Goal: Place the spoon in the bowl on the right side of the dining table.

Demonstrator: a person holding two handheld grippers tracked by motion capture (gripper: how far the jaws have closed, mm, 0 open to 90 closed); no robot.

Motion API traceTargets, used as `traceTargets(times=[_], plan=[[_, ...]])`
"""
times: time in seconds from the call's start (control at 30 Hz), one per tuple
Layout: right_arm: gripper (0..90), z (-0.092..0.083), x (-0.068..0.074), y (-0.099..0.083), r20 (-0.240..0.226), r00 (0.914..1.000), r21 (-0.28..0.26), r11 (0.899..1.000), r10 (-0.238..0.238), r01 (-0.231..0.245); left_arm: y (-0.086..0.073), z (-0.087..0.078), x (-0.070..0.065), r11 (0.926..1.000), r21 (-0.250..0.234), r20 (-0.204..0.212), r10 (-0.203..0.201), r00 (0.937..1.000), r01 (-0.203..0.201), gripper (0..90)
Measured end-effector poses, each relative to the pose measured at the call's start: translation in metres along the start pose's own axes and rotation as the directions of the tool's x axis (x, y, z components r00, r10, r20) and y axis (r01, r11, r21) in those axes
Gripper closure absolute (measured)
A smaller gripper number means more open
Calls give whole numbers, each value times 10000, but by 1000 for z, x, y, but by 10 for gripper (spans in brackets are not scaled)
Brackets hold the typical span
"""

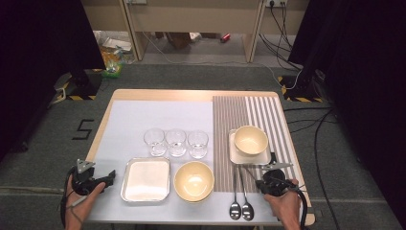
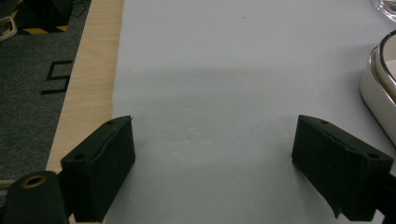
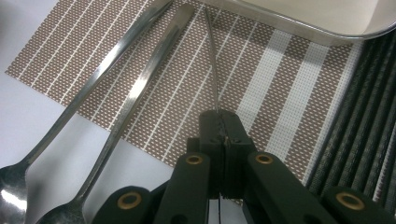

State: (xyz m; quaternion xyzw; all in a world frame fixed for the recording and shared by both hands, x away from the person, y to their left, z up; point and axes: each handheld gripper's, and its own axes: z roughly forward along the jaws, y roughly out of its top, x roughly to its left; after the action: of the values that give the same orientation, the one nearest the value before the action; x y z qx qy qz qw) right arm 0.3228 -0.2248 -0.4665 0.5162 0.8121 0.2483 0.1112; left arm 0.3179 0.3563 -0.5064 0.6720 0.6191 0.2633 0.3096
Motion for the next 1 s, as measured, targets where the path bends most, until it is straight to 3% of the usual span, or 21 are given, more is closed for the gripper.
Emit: traceTargets(times=[0.33,0.57,1.0], plan=[[900,-10,3,1,-292,9989,-355,9988,-357,347,0,0,0,10000,0,0,-6,10000,6,121],[900,-30,4,7,-433,9982,-883,9954,-405,365,0,0,0,10000,4,3,-5,10000,5,121],[900,-60,-9,21,-511,9982,-1712,9850,-305,213,0,0,0,10000,5,3,-9,10000,9,121]])
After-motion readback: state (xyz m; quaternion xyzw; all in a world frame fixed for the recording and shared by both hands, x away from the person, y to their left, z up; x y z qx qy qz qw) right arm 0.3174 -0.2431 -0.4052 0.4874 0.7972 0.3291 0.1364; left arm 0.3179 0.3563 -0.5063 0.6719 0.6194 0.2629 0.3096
